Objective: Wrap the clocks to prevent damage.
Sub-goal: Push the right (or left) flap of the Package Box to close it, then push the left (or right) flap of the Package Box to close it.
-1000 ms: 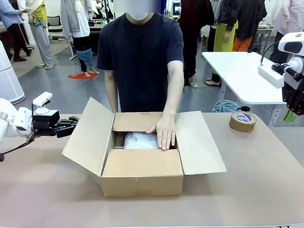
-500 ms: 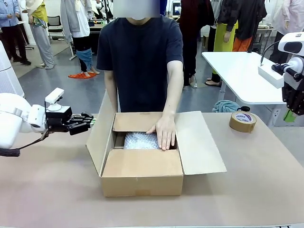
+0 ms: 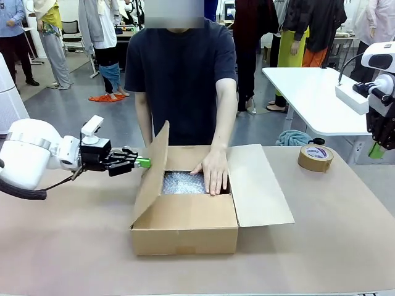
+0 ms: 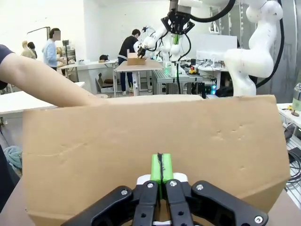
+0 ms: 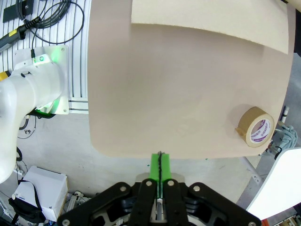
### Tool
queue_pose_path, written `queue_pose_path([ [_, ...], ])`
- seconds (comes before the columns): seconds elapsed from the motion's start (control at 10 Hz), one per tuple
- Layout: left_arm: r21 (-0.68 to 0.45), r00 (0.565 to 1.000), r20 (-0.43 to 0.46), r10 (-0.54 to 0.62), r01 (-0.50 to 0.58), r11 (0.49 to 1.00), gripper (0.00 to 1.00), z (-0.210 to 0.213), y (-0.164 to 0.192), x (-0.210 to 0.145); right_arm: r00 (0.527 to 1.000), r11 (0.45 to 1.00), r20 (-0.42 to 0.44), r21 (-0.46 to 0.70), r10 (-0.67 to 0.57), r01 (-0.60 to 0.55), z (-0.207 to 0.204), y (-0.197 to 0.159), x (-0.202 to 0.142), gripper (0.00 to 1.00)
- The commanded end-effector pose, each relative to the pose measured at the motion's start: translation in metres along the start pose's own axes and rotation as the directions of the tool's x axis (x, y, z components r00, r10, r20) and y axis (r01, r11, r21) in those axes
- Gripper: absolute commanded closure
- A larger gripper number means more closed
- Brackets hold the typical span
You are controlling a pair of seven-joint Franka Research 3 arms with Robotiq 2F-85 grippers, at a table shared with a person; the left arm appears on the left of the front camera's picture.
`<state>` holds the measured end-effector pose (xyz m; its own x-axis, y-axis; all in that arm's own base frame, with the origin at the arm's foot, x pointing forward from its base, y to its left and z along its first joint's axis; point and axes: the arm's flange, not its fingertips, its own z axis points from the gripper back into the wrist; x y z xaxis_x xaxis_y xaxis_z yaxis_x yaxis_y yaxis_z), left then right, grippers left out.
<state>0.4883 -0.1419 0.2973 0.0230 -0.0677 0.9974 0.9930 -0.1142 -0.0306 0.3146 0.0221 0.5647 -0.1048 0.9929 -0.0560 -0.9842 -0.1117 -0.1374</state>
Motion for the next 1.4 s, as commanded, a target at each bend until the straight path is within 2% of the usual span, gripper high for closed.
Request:
queue_pose_path([
  [0.0, 0.02, 0.999, -0.043, -0.007, 0.008, 1.0, 1.0, -0.012, 0.009, -0.009, 1.0, 1.0, 0.021, 0.003, 0.015, -0.015, -0.002, 0.0, 0.0, 0.99],
  [0.5, -0.014, 0.987, -0.148, 0.062, -0.064, 0.998, 1.0, -0.003, -0.001, -0.053, 1.0, 1.0, 0.021, 0.003, 0.015, -0.015, -0.002, 0.0, 0.0, 0.99],
  [0.6, -0.007, 0.987, -0.143, 0.068, -0.07, 0.998, 1.0, -0.003, -0.009, -0.058, 1.0, 1.0, 0.021, 0.003, 0.015, -0.015, -0.002, 0.0, 0.0, 0.99],
  [0.7, -0.019, 0.99, -0.136, 0.049, -0.052, 0.998, 1.0, -0.001, -0.017, -0.054, 1.0, 1.0, 0.021, 0.003, 0.015, -0.015, -0.002, 0.0, 0.0, 0.99],
  [0.8, 0.01, 0.997, -0.059, 0.045, -0.045, 0.999, 1.0, -0.004, 0.004, -0.029, 1.0, 1.0, 0.021, 0.003, 0.015, -0.015, -0.002, 0.0, 0.0, 0.99],
  [1.3, 0.01, 0.997, -0.059, 0.045, -0.045, 0.999, 1.0, -0.004, 0.004, -0.029, 1.0, 1.0, 0.021, 0.003, 0.015, -0.015, -0.002, 0.0, 0.0, 0.99],
])
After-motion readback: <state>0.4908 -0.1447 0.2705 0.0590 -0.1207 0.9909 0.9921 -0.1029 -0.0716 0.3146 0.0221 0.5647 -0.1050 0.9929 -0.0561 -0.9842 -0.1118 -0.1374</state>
